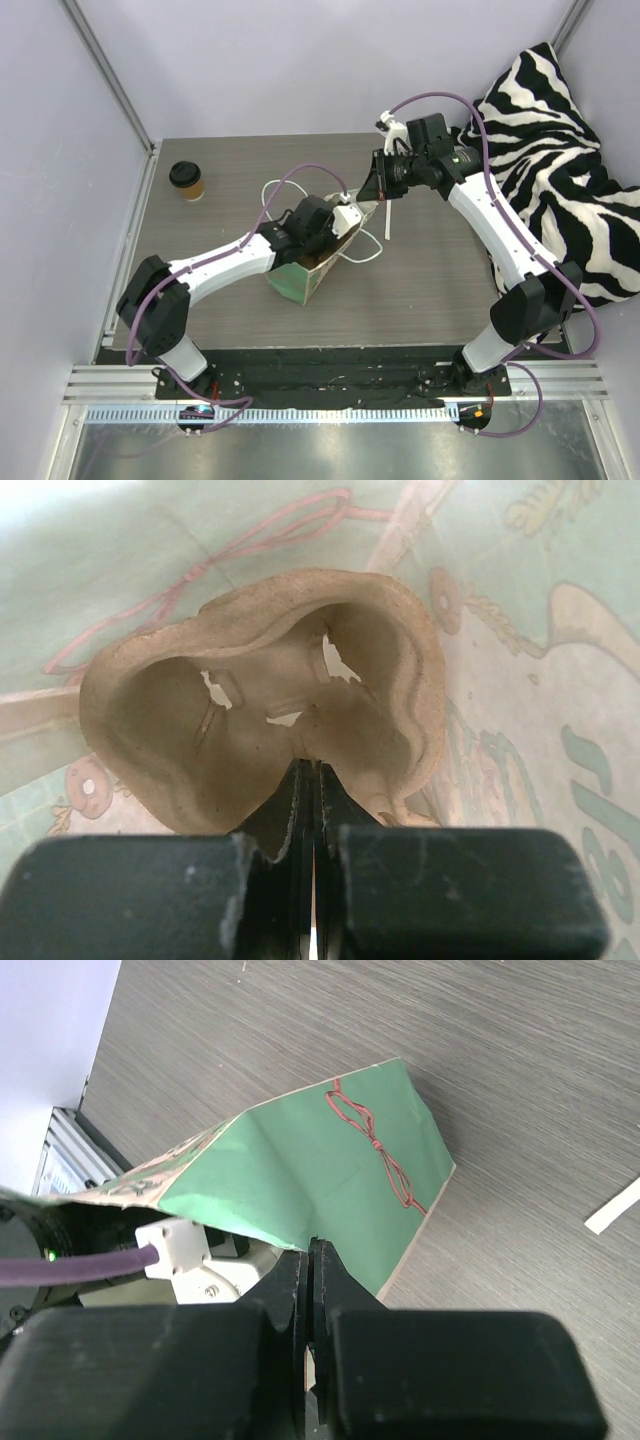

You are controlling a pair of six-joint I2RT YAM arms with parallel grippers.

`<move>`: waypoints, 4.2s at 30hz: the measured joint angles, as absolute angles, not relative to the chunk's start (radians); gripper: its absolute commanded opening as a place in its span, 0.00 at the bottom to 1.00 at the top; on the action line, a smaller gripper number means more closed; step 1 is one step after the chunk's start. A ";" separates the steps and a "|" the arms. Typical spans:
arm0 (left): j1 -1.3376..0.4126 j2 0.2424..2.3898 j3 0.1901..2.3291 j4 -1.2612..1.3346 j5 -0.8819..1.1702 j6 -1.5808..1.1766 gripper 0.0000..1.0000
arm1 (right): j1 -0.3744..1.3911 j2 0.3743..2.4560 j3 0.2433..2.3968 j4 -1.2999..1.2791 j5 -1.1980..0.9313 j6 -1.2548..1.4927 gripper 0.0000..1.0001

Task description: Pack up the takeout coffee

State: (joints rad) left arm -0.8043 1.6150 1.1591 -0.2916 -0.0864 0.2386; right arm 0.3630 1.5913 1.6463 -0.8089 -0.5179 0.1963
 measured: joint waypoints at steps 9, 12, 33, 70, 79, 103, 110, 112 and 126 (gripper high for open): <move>-0.813 1.721 1.270 -0.369 -0.138 0.215 0.00 | 0.361 1.595 1.646 -0.809 -0.434 0.222 0.01; -0.817 1.748 1.296 -0.387 -0.150 0.216 0.00 | 0.358 1.600 1.646 -0.809 -0.419 0.225 0.01; -0.820 1.689 1.531 -0.596 -0.093 0.209 0.15 | 0.359 1.603 1.645 -0.766 -0.360 0.247 0.01; -0.785 2.095 1.649 -0.912 -0.136 0.225 0.00 | 0.357 1.595 1.641 -0.756 -0.303 0.253 0.01; -0.783 2.141 1.720 -1.018 -0.129 0.215 0.00 | 0.356 1.595 1.641 -0.763 -0.290 0.248 0.01; -0.762 1.987 1.629 -0.816 -0.155 0.256 0.00 | 0.356 1.595 1.641 -0.731 -0.295 0.241 0.01; -0.752 2.058 1.568 -0.827 -0.159 0.270 0.00 | 0.356 1.595 1.641 -0.733 -0.295 0.239 0.01; -0.752 2.058 1.566 -0.829 -0.156 0.270 0.00 | 0.356 1.595 1.641 -0.735 -0.295 0.239 0.01; -0.762 1.854 1.617 -0.830 -0.076 0.271 0.16 | 0.358 1.596 1.641 -0.723 -0.290 0.230 0.01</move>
State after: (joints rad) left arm -0.7616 1.8542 1.6165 -0.8299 -0.0765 0.2710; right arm 0.3580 1.5955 1.6409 -0.7235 -0.2897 0.2302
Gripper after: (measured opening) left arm 0.120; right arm 0.033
